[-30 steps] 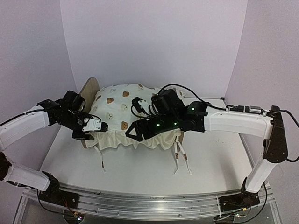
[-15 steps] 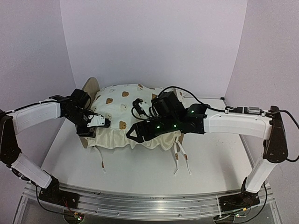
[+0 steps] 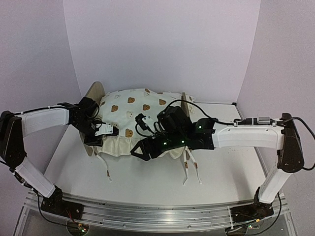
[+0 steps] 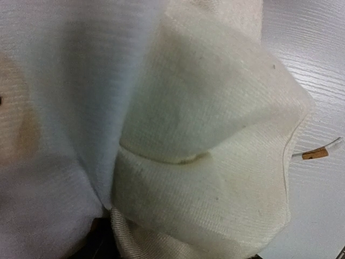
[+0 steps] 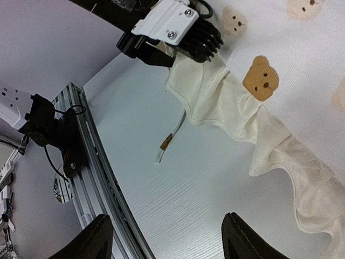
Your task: Set up the pet bed
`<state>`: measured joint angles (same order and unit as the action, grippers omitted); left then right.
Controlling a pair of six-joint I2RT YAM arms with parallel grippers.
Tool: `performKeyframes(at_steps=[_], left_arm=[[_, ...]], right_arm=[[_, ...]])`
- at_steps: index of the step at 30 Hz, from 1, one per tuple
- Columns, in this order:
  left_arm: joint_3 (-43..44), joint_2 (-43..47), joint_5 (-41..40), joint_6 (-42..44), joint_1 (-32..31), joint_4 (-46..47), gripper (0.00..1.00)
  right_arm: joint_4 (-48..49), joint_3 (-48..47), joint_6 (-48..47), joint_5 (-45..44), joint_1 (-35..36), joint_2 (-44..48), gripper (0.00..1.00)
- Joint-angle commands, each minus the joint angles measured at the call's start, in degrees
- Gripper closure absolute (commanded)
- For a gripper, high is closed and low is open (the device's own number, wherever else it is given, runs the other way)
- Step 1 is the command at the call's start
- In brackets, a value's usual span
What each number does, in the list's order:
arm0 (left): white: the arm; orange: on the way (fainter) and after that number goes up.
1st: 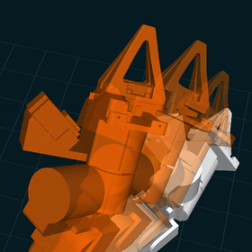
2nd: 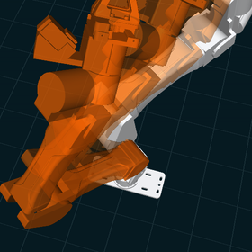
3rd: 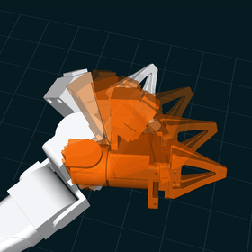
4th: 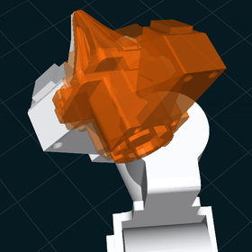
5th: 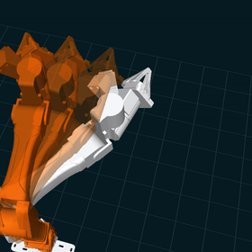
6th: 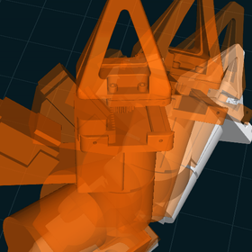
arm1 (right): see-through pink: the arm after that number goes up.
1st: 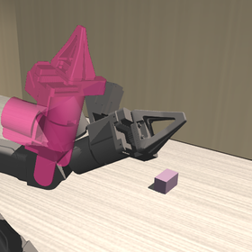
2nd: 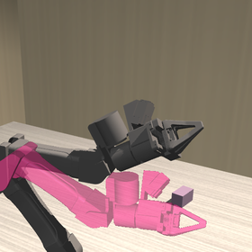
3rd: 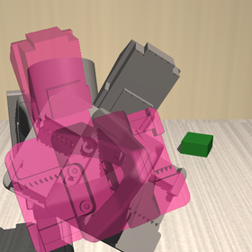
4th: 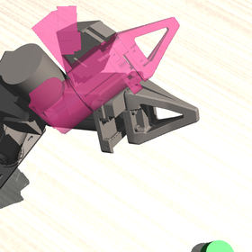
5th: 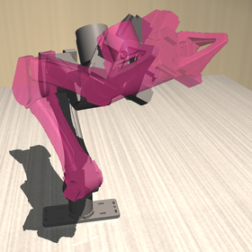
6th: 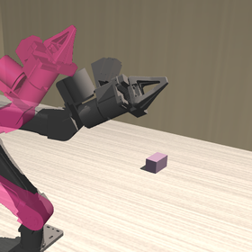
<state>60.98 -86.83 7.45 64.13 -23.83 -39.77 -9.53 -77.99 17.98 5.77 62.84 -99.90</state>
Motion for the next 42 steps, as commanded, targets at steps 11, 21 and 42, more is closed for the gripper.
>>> performKeyframes(at_steps=[11, 21, 42], left_arm=[[7.61, -3.33, 6.74, -16.46, -5.20, -10.42, 1.00], [23.29, -7.35, 13.74, -31.64, -9.43, -19.68, 1.00], [39.85, -9.49, 20.79, -34.02, -10.43, -28.13, 1.00]], right_arm=[[18.31, 10.81, -7.39, -3.33, 3.85, 1.59, 0.31], [47.41, 9.40, -13.63, -6.37, 7.57, -18.00, 0.32], [65.31, -8.32, -12.08, -8.90, 4.48, -42.72, 0.39]])
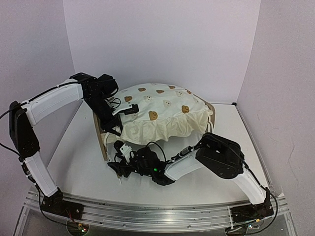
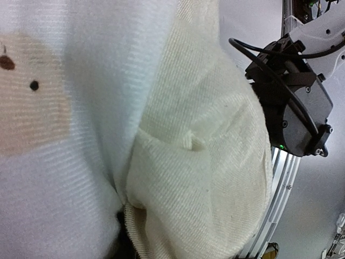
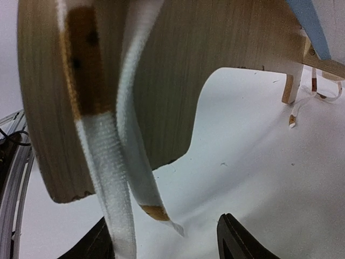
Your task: Set up the pet bed
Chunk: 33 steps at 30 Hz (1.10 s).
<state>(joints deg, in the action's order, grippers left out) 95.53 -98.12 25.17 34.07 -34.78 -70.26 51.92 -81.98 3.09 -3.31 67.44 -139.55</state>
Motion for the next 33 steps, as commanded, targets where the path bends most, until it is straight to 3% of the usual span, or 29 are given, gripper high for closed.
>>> performKeyframes(at_steps=[1, 9, 13, 18, 21, 23, 33], left_arm=[[5.39, 1.75, 3.13, -3.98, 0.50, 2.40, 1.00], [5.73, 1.57, 3.62, -4.41, 0.50, 2.78, 1.00], [6.62, 1.29, 4.63, -4.84, 0.50, 2.58, 1.00], [7.29, 1.18, 5.19, -5.03, 0.50, 2.38, 1.00], [7.39, 1.32, 5.42, -5.10, 0.50, 2.33, 1.00], [7.28, 1.45, 5.28, -5.05, 0.48, 2.44, 1.00], [-4.44, 2.74, -3.75, 0.55, 3.56, 12.74, 1.00]], right_arm=[[3.95, -5.09, 3.48, 0.20, -0.10, -3.67, 0.41], [3.98, -9.03, 6.03, -1.20, -0.11, -6.88, 0.73], [4.00, -10.63, 6.76, -4.30, -0.11, -8.61, 0.79], [4.21, -13.23, 7.37, -5.15, -0.31, -10.44, 0.77], [4.32, -14.30, 8.21, -6.12, -0.38, -11.19, 0.87], [4.83, -12.69, 8.56, -6.79, -0.38, -10.25, 1.00], [2.46, 15.99, 7.34, -1.04, 1.14, 11.91, 1.00]])
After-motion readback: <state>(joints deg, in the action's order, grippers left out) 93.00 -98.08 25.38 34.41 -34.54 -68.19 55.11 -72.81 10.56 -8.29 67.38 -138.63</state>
